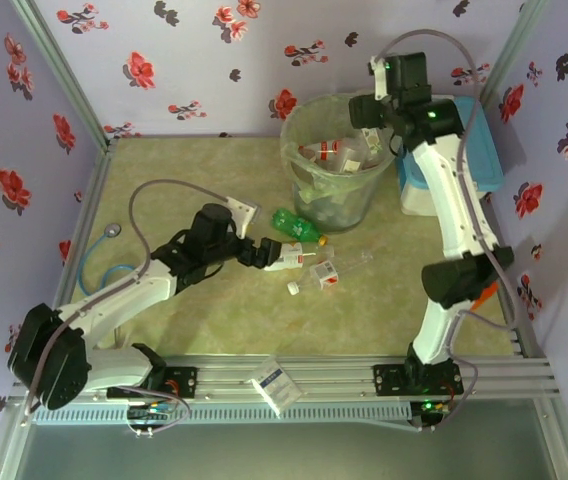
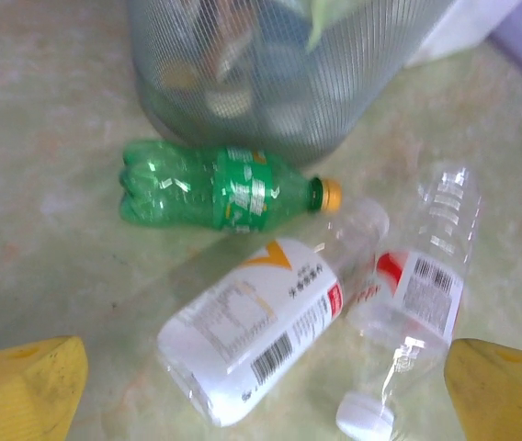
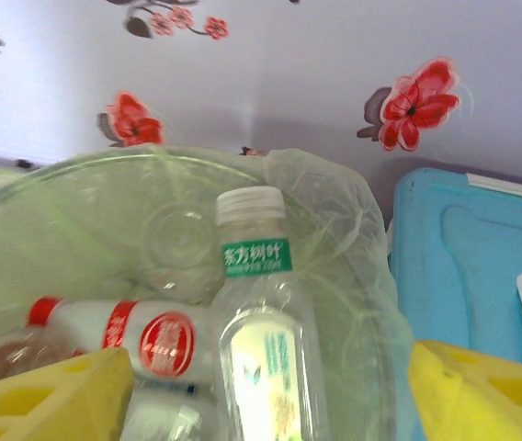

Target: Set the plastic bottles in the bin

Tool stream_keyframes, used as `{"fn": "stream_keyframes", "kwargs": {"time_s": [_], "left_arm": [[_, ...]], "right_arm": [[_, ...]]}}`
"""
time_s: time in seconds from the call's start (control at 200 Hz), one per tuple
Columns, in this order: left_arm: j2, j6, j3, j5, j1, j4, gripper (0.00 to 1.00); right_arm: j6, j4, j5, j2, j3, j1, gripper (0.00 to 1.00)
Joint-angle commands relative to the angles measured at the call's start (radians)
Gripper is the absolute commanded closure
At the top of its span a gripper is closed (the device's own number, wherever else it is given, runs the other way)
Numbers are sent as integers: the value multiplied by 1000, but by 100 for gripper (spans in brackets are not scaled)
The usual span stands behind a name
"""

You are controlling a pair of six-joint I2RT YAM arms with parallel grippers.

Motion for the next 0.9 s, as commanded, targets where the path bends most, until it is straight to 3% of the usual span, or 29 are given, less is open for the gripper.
{"fn": "stream_keyframes", "kwargs": {"time_s": [0.0,0.175,0.435,0.675,0.895], "left_arm": [[42,92,78,-58,-58,-175,0],[127,125,167,-135,-214,-279,0],[375,63,291,-199,-337,-171,7],[562,98,384,-206,-366,-128,14],[631,108,428,-201,-374,-137,15]], "right_arm": [[64,-14,-50,-121,-101,1,16],[136,75,-90,-327,-351,-11,14],[202,145,-86,-518,-574,-28,14],[176,120,-66,-591,-591,-29,16],[169,134,-56,-621,-608,-31,17]]}}
